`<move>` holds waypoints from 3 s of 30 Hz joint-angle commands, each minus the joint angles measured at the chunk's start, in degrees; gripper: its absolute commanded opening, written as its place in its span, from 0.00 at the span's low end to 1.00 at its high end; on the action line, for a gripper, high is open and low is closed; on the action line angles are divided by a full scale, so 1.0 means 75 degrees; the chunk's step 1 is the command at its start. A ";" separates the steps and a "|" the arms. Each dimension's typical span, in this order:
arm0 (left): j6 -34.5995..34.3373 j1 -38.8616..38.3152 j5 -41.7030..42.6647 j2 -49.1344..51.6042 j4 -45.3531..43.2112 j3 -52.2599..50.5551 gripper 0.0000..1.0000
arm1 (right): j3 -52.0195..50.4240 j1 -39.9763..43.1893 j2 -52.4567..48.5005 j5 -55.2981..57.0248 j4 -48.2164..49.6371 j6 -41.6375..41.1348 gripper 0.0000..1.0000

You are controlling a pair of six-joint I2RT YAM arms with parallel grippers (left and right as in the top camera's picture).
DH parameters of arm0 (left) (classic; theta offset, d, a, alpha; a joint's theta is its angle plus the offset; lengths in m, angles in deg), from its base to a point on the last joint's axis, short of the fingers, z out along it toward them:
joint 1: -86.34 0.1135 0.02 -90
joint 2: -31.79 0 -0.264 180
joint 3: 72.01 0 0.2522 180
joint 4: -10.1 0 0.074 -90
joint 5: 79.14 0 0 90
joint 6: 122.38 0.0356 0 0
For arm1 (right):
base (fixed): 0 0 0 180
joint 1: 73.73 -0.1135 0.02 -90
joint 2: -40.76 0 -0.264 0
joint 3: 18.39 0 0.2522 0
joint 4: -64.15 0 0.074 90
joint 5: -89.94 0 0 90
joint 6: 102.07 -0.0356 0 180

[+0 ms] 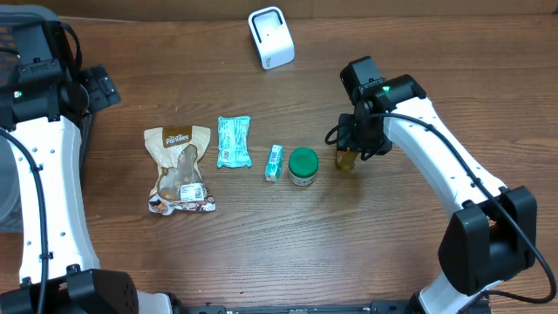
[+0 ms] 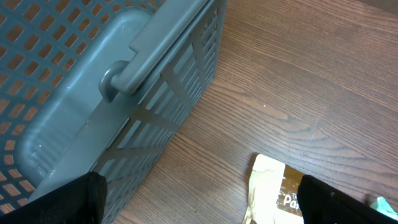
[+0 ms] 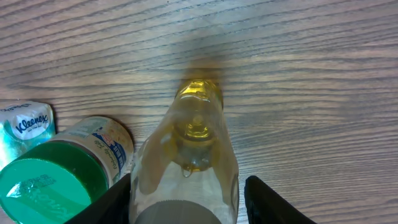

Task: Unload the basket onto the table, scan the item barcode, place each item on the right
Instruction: 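Close the right gripper on the oil bottle and lift it, then carry the oil bottle with the right gripper toward the scanner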

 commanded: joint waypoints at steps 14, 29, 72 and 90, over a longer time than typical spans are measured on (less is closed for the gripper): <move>0.0023 0.0044 0.0003 0.0015 -0.0017 0.0085 1.00 | -0.0291 -0.0009 0.0012 0.0070 0.0242 -0.0041 0.41; 0.0023 0.0044 0.0003 0.0015 -0.0017 0.0085 1.00 | 0.0836 0.1134 0.1504 -0.2952 0.0020 0.0256 0.28; 0.0023 0.0044 0.0003 0.0015 -0.0017 0.0085 1.00 | 0.0804 0.1550 0.1912 -0.8970 -0.2471 0.4266 0.13; 0.0023 0.0044 0.0003 0.0015 -0.0017 0.0085 1.00 | 0.0807 0.1553 0.1938 -0.9273 -0.2361 0.4462 0.13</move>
